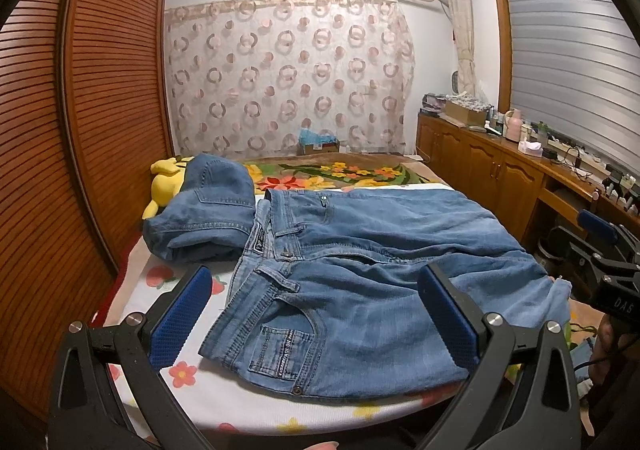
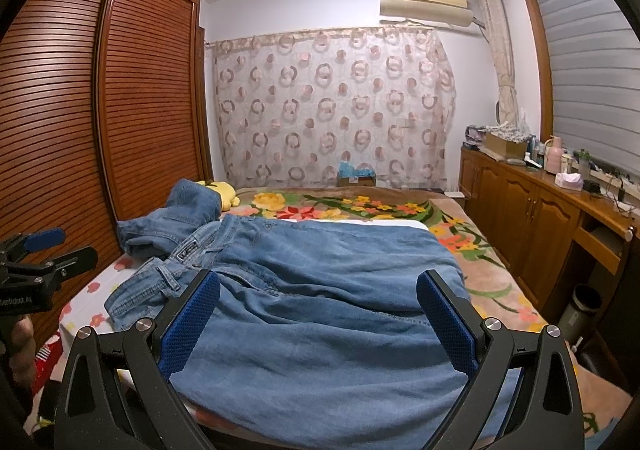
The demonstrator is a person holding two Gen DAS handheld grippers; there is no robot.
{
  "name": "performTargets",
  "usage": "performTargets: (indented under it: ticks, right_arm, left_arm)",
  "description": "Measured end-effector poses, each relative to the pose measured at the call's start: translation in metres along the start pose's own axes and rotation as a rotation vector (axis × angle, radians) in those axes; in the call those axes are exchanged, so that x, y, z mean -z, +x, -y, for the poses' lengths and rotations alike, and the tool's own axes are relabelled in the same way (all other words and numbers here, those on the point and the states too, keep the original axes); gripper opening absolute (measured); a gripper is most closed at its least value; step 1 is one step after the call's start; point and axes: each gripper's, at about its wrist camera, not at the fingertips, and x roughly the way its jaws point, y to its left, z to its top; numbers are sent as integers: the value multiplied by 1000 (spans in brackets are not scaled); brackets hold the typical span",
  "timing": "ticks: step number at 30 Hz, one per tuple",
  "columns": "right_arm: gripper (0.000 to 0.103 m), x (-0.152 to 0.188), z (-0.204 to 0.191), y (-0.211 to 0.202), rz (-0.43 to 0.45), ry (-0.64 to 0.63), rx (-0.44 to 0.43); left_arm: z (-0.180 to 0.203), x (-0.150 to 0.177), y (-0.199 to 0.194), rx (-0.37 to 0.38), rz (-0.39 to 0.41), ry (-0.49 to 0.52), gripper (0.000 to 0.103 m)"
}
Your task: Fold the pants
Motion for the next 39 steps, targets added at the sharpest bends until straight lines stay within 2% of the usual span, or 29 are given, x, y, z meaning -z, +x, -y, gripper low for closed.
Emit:
performTargets:
  ticks: [15, 25, 32, 39]
  right_arm:
    - [96, 5, 21, 18, -103, 4, 37]
    - [96, 1, 25, 24, -179, 19, 97]
    - [96, -5, 16, 22, -202, 10, 126]
    - [96, -4, 23, 26, -238, 28, 156]
  left_arm:
    - [-21, 23, 39, 1, -96, -5, 103]
    - [-48, 45, 68, 21, -169, -22, 102]
    - [-80, 58, 84, -29, -216, -63, 96]
    - [-105, 72, 100, -41, -269, -98, 81]
